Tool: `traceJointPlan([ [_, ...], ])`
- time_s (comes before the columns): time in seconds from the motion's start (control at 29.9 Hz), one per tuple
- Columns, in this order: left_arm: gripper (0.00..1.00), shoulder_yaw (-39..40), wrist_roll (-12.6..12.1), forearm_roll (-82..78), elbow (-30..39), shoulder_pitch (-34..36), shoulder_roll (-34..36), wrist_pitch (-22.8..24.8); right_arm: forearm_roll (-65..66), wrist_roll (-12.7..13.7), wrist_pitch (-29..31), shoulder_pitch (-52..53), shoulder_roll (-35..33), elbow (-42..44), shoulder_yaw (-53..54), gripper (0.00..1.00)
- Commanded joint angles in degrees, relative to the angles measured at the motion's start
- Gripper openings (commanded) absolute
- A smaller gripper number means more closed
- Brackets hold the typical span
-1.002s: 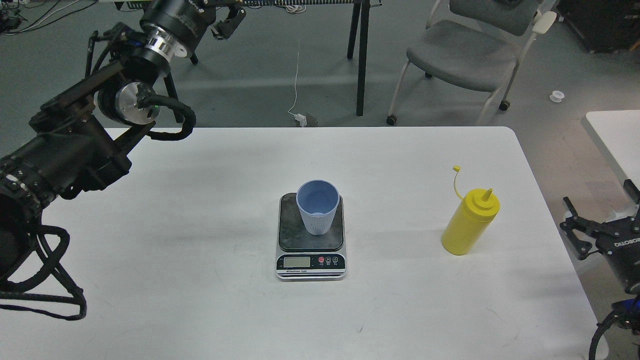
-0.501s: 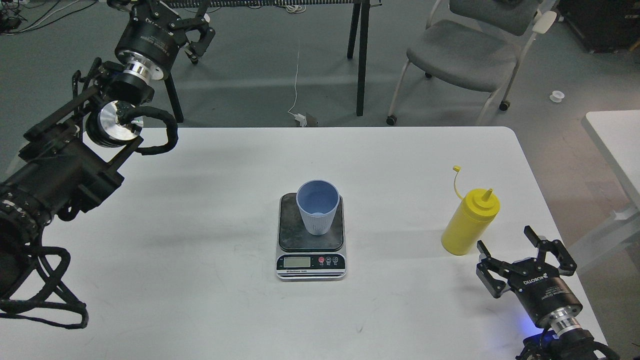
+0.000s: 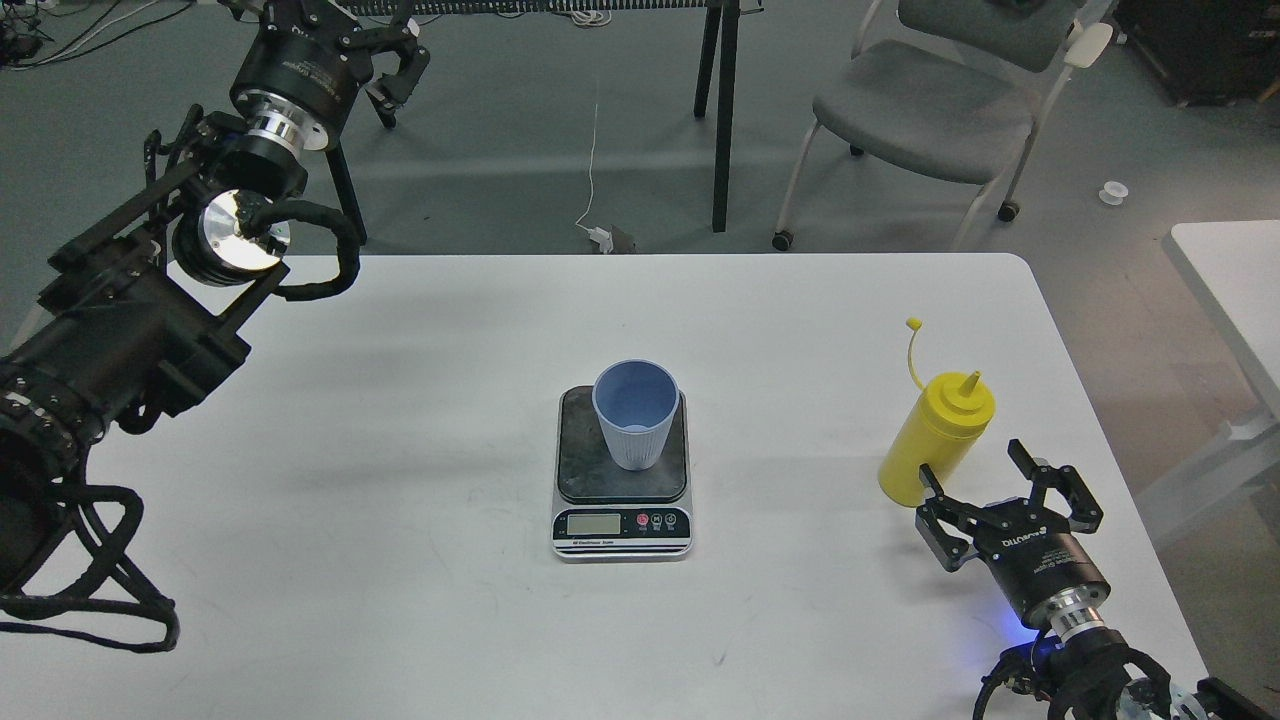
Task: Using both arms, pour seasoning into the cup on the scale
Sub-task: 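Reach the right gripper to the yellow squeeze bottle and grasp it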
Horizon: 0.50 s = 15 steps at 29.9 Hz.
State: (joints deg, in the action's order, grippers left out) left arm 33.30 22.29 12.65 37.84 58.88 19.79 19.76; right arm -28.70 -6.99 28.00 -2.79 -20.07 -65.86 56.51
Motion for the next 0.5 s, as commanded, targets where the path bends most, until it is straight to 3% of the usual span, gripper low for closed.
traceJointPlan([
  [0.0, 0.99, 0.0, 0.0, 0.0, 0.3, 0.0, 0.9, 0.1, 0.1, 0.0, 0.0, 0.3, 0.9, -0.1, -0.7, 0.96],
  [0.47, 0.99, 0.1, 0.2, 0.0, 0.5, -0.3, 1.5, 0.4, 0.2, 0.0, 0.0, 1.8, 1.9, 0.0, -0.9, 0.97],
])
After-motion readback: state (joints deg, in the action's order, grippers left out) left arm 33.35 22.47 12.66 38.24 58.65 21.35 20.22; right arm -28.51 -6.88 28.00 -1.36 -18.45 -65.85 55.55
